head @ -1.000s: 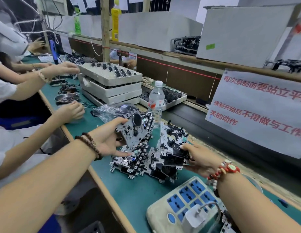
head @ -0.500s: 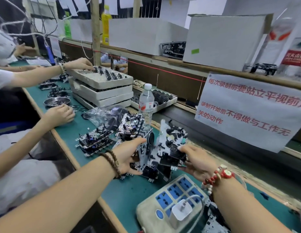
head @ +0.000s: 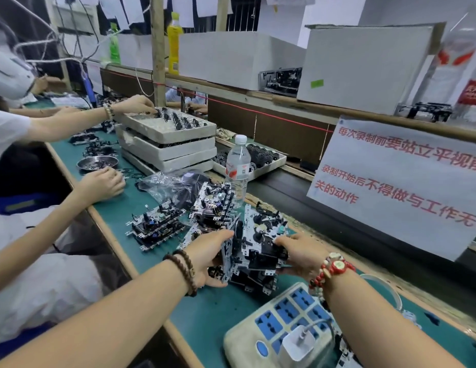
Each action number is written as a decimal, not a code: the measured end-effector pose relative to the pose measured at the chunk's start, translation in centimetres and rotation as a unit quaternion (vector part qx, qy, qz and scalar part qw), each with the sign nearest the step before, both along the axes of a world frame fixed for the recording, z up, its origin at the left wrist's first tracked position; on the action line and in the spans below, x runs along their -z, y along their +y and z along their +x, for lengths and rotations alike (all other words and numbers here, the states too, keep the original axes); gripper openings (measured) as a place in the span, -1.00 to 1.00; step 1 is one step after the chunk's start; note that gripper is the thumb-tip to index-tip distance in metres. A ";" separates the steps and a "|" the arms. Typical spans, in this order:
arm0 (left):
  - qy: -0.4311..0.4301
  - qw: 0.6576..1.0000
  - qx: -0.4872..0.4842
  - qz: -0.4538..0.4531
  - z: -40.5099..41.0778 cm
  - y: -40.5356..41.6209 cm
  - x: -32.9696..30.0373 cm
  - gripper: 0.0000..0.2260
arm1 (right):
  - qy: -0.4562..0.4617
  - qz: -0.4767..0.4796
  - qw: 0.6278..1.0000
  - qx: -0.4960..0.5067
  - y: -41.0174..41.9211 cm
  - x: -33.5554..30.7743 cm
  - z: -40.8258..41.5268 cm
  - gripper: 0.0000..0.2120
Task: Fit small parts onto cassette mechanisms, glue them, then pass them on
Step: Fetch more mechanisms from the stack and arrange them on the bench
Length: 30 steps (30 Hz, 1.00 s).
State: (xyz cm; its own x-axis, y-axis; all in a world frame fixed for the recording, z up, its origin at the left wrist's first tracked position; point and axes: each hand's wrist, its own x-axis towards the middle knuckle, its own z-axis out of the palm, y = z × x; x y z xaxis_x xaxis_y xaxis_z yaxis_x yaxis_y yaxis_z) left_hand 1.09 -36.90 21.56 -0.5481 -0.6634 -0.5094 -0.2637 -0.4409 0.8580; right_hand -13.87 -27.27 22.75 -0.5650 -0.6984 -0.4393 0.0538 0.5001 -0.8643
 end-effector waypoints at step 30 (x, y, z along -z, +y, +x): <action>-0.114 0.966 0.079 -0.220 0.0 0.1 -1.7 -0.65 | -0.075 -0.051 0.989 0.116 10.4 -7.2 -4.6 -0.82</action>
